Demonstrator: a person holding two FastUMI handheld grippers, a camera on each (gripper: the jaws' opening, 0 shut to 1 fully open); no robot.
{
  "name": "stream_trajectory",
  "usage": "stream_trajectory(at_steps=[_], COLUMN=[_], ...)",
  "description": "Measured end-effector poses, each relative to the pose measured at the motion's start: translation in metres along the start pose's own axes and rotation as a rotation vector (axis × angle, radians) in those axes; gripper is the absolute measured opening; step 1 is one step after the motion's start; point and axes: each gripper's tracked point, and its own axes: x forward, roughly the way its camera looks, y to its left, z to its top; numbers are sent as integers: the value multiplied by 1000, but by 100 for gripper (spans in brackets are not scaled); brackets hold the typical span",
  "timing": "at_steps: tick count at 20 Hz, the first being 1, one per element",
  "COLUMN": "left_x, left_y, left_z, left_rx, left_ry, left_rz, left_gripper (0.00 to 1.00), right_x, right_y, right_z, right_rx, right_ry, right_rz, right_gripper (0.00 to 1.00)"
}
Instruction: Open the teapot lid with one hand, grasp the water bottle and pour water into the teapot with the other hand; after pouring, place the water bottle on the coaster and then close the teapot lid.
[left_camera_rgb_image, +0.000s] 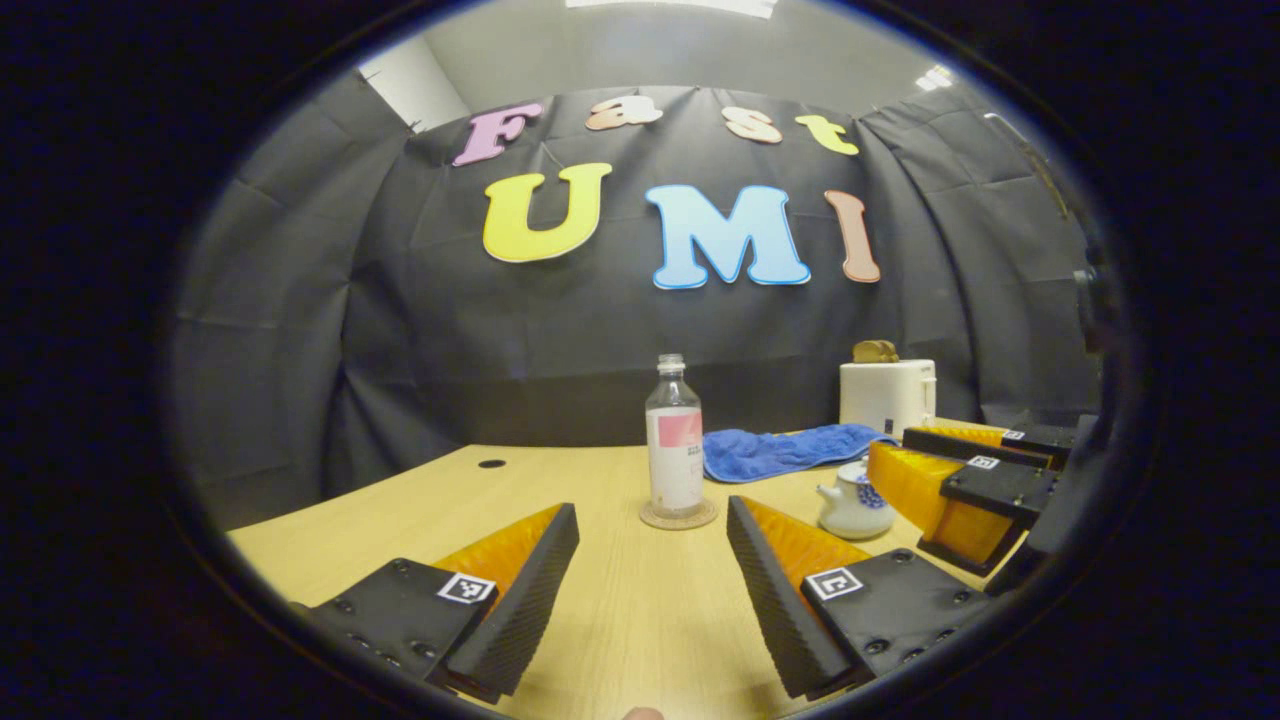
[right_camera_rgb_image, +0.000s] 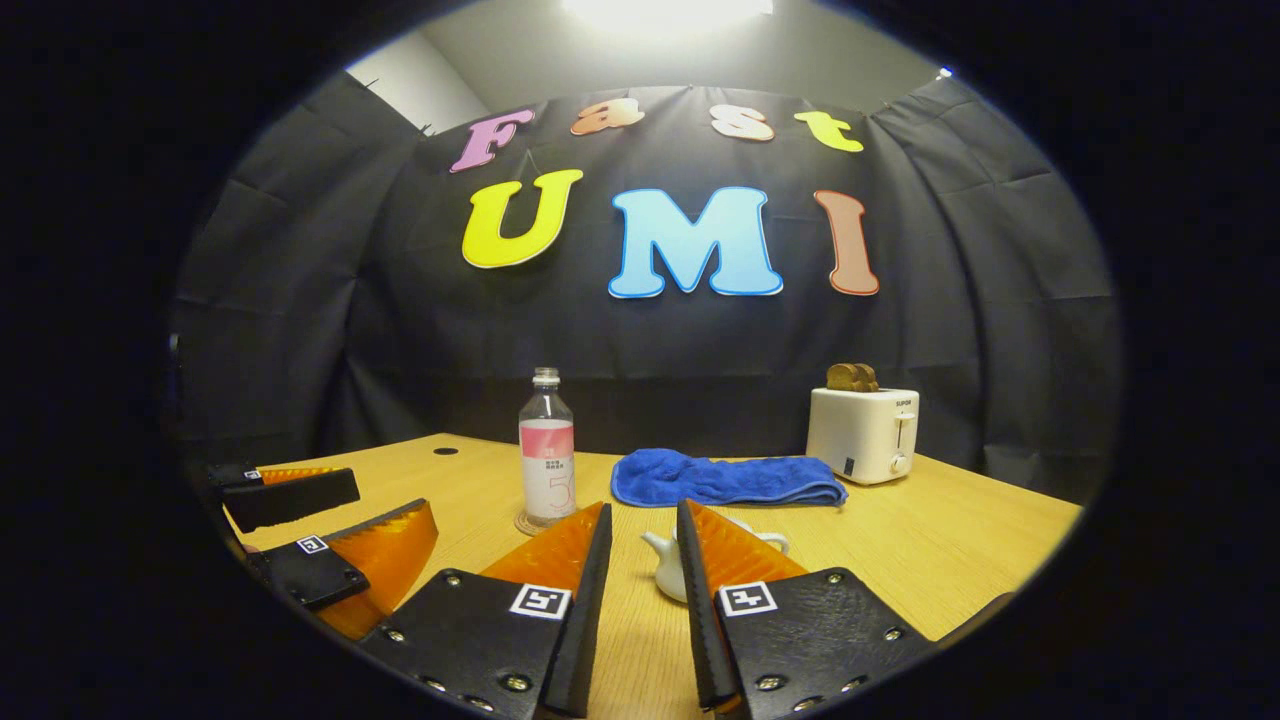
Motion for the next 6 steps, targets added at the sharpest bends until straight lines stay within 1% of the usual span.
stream_trajectory(at_steps=[4, 6], left_x=[1, -1], left_y=[9, 3], left_z=[1, 0], left_rx=[-27, -24], left_ry=[1, 3], left_rz=[34, 37], left_gripper=[100, 100], right_x=[-2, -2], right_y=[-3, -8], right_z=[-11, -13], right_rx=[27, 39], right_ry=[21, 33], right_rz=[-17, -33], right_gripper=[40, 40])
